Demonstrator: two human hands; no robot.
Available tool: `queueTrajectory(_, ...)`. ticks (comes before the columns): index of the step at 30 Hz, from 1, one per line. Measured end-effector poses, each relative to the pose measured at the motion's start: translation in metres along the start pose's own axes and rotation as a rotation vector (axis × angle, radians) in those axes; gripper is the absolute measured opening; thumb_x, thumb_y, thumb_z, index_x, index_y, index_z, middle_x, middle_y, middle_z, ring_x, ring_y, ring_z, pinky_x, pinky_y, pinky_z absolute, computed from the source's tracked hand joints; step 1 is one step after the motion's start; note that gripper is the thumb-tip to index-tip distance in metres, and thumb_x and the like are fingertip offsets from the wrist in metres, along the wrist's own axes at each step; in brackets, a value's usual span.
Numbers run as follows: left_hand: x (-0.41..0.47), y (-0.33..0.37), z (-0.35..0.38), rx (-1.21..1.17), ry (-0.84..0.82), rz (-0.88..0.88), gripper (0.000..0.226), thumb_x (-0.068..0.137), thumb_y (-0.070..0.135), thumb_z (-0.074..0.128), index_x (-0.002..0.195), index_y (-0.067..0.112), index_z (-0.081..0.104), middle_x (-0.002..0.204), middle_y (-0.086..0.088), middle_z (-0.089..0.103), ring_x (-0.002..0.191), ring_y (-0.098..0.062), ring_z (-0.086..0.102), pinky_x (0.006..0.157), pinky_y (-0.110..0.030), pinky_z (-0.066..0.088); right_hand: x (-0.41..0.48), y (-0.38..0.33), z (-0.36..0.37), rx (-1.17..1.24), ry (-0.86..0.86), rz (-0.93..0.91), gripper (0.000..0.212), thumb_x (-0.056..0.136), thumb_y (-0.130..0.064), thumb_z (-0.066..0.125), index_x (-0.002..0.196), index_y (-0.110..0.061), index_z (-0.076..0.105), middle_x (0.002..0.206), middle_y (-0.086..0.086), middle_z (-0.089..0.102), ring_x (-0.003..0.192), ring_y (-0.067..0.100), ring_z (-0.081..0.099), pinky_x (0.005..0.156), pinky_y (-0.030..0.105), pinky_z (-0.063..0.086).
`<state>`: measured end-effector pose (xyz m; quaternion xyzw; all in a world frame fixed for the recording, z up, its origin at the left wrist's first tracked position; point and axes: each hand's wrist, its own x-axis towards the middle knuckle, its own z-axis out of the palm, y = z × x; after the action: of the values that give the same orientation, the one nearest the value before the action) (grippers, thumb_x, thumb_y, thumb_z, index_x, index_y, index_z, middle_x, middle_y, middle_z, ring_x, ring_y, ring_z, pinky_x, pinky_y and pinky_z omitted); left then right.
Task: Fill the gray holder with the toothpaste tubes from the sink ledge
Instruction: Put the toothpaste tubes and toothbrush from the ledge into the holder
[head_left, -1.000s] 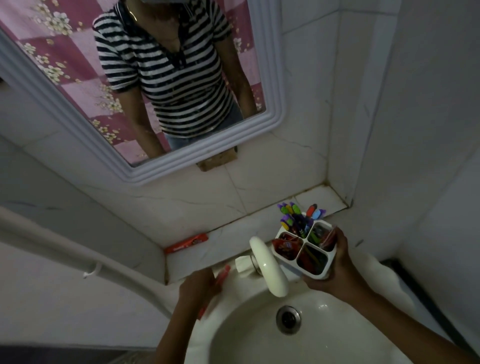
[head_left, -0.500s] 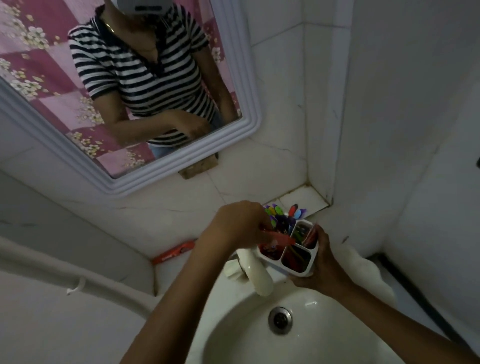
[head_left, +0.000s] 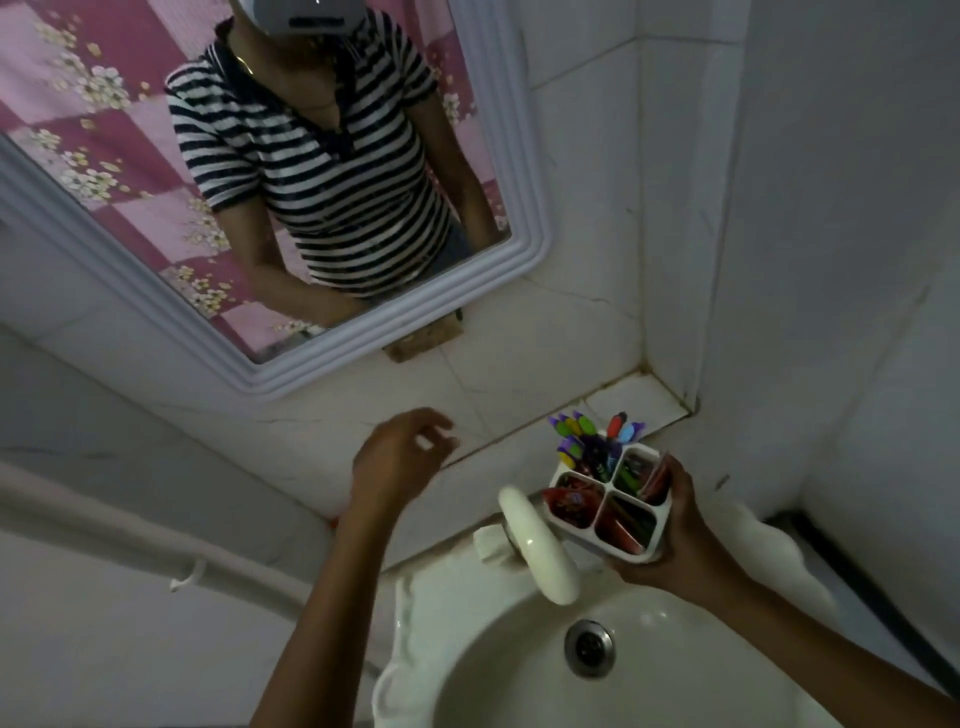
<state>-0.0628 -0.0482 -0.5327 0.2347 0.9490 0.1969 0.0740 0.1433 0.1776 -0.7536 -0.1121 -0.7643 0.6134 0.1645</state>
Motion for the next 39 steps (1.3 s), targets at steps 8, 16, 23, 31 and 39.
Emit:
queueTrajectory(8, -0.002, -0.146, 0.058, 0.468, -0.217, -0.272, 0.046, 0.091, 0.020, 0.049, 0.136, 0.027, 0.047, 0.140, -0.003, 0.053, 0.126, -0.026, 0.051, 0.097, -0.037, 0.046, -0.001, 0.011, 0.000, 0.006, -0.002, 0.061, 0.145, 0.047, -0.052, 0.103, 0.157, -0.047, 0.008, 0.159, -0.013, 0.037, 0.144, 0.014, 0.050, 0.112, 0.048, 0.053)
queueTrajectory(16, 0.009, -0.117, 0.072, 0.648, -0.152, -0.042, 0.041, 0.097, 0.048, 0.041, 0.104, 0.018, 0.067, 0.110, -0.007, 0.065, 0.100, -0.029, 0.066, 0.080, -0.036, 0.051, 0.001, -0.003, 0.002, -0.044, -0.005, 0.081, 0.142, 0.051, -0.028, 0.101, 0.151, -0.057, 0.005, 0.157, -0.013, 0.038, 0.139, -0.001, 0.051, 0.102, 0.017, 0.054)
queueTrajectory(23, -0.013, 0.015, 0.016, -0.143, 0.274, 0.158, 0.003, 0.081, 0.033, 0.069, 0.079, 0.032, 0.070, 0.078, 0.010, 0.067, 0.069, -0.006, 0.064, 0.061, -0.031, 0.054, -0.002, -0.006, 0.000, -0.081, 0.001, 0.070, 0.143, 0.057, -0.021, 0.102, 0.156, -0.050, 0.004, 0.161, -0.004, 0.034, 0.143, 0.006, 0.050, 0.109, 0.029, 0.053)
queueTrajectory(31, -0.046, 0.108, 0.016, -0.094, -0.008, 0.351, 0.019, 0.074, 0.045, 0.073, 0.085, 0.030, 0.077, 0.076, 0.010, 0.077, 0.069, -0.002, 0.069, 0.065, -0.030, 0.058, -0.003, -0.022, -0.004, -0.127, -0.002, 0.048, 0.138, 0.062, -0.021, 0.100, 0.133, -0.081, -0.002, 0.159, -0.006, 0.037, 0.141, 0.012, 0.048, 0.114, 0.032, 0.047)
queueTrajectory(39, -0.050, 0.097, 0.044, -0.063, -0.036, 0.236, 0.040, 0.075, 0.065, 0.063, 0.098, 0.034, 0.076, 0.093, 0.017, 0.076, 0.084, 0.001, 0.068, 0.073, -0.031, 0.057, -0.006, -0.023, 0.000, -0.119, 0.018, -0.004, 0.143, 0.056, -0.014, 0.101, 0.156, -0.052, 0.006, 0.160, 0.001, 0.033, 0.140, 0.012, 0.054, 0.105, 0.050, 0.058)
